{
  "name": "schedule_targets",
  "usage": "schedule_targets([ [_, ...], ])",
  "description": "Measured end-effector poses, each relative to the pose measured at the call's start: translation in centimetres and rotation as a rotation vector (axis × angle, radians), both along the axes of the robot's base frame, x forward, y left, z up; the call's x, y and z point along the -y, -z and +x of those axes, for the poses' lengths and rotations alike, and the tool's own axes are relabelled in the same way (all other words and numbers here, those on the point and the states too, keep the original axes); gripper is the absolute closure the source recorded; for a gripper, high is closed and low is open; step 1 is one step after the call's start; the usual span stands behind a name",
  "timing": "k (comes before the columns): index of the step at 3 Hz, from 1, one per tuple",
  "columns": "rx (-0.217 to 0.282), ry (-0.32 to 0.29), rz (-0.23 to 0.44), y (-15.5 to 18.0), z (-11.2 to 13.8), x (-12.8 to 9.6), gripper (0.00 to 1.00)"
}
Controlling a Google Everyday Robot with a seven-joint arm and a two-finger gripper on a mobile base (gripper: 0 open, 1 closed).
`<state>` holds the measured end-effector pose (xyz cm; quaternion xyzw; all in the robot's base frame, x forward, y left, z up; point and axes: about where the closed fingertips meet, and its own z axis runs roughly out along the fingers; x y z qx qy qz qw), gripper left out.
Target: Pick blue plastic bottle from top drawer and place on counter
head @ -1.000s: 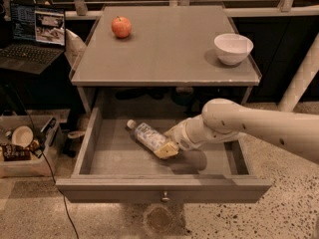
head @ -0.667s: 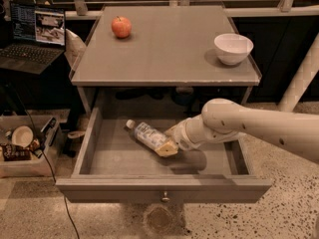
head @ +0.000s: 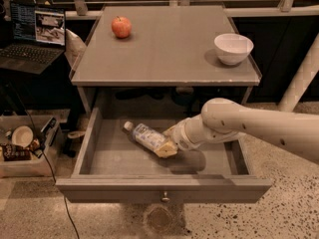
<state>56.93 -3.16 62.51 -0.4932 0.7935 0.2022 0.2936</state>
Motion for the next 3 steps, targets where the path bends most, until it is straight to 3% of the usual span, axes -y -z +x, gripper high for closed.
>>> schedule_targets([
  [2,0.078,-0.086,0.052,-9.4,-4.7,0.1,1.00],
  [3,0.134,-0.140,0.040,-16.0,-5.4,-0.2,1.00],
])
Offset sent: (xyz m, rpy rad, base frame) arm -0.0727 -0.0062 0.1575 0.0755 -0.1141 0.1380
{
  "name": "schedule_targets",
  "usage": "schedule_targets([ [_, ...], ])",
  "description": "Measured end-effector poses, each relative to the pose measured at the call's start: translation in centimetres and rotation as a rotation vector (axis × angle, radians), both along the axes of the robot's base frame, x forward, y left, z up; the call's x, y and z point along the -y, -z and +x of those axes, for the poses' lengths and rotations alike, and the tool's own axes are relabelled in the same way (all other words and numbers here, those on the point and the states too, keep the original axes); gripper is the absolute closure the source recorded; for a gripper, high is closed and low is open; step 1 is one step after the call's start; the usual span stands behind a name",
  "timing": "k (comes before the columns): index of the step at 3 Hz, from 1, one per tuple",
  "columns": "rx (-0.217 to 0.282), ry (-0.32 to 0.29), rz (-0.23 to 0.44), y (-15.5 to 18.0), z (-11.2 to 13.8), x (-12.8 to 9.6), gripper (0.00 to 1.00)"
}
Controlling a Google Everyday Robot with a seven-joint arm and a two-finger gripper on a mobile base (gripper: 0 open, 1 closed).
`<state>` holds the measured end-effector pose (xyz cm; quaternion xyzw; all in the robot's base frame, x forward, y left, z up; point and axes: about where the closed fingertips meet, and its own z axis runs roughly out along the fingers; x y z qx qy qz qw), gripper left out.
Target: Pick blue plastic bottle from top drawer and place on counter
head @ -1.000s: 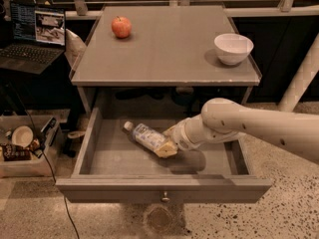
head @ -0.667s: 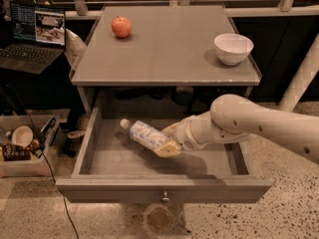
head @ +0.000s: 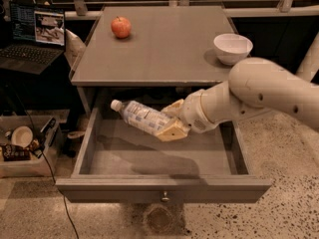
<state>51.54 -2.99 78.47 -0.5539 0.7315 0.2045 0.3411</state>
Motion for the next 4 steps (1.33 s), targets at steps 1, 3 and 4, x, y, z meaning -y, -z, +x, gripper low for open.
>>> schedule_targets([
  [1,0.074,-0.068,-0.029,-7.5,0.3,-1.4,1.00],
  [3,0.159,-0.024,-0.054,-14.5,2.9,-2.4,1.00],
  [4,0.190,0.117,-0.035,-14.7,5.9,-1.9,1.00],
])
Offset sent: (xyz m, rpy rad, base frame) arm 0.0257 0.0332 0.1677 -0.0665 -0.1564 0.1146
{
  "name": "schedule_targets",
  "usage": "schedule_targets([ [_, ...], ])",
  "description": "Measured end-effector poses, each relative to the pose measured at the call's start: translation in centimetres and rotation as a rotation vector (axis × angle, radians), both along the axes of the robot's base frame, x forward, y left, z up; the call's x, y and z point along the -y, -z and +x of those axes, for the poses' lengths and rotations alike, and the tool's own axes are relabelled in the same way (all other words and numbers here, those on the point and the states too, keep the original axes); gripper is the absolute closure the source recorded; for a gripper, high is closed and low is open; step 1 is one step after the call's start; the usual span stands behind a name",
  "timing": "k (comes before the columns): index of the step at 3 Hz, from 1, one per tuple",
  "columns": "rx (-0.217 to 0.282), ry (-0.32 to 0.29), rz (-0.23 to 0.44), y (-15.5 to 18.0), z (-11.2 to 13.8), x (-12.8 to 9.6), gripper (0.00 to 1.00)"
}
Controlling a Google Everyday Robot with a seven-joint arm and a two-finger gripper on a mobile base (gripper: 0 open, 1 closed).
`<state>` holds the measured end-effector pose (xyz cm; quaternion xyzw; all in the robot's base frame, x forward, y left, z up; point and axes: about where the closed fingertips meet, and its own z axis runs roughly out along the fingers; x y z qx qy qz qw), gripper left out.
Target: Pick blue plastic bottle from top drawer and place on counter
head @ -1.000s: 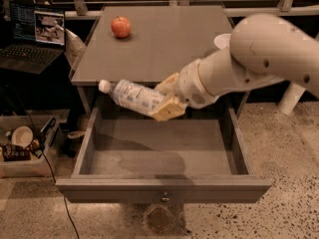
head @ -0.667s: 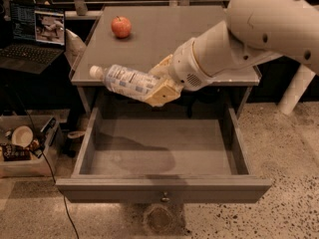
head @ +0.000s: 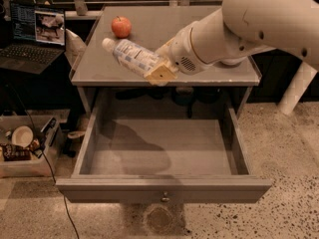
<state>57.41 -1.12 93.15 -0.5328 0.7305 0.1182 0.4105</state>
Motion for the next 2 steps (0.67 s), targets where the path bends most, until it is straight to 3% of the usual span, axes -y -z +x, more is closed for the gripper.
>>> schedule_targets([
  [2,0.027,0.038,0.027,-0.92,0.79,-0.05,1.00],
])
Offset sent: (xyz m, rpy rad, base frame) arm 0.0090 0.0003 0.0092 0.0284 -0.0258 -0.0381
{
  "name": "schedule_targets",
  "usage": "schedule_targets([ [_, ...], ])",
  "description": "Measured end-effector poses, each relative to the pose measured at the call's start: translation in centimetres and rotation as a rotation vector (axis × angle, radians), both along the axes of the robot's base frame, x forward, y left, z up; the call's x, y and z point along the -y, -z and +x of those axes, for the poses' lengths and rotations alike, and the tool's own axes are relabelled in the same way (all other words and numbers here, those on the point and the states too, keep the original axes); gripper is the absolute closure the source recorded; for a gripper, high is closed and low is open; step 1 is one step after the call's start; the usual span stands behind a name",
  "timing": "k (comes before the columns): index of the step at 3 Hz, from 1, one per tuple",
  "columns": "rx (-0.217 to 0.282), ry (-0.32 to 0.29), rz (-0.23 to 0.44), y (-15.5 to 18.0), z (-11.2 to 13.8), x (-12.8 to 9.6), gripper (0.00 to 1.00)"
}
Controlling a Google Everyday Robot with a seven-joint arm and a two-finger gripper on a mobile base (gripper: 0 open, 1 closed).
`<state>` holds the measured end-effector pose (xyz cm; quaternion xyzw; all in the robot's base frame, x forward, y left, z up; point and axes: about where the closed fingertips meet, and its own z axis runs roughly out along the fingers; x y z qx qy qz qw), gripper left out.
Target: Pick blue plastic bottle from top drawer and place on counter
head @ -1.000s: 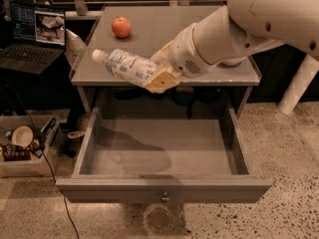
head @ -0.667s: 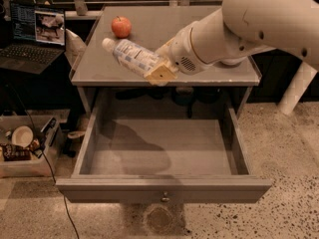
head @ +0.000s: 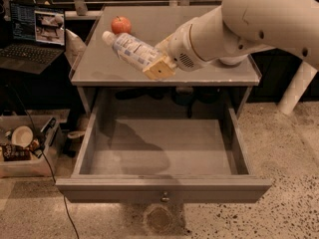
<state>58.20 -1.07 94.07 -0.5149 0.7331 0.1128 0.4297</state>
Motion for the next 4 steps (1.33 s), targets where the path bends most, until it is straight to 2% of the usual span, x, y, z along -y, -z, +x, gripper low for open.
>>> schedule_targets([
  [1,0.008,0.025,0.003,0.0,0.7,0.2,1.00],
  [2,0.041,0.060,-0.027,-0.4,4.6,0.8,1.00],
  [4,0.025,0.098,-0.083,0.3,13.4,0.7,1.00],
])
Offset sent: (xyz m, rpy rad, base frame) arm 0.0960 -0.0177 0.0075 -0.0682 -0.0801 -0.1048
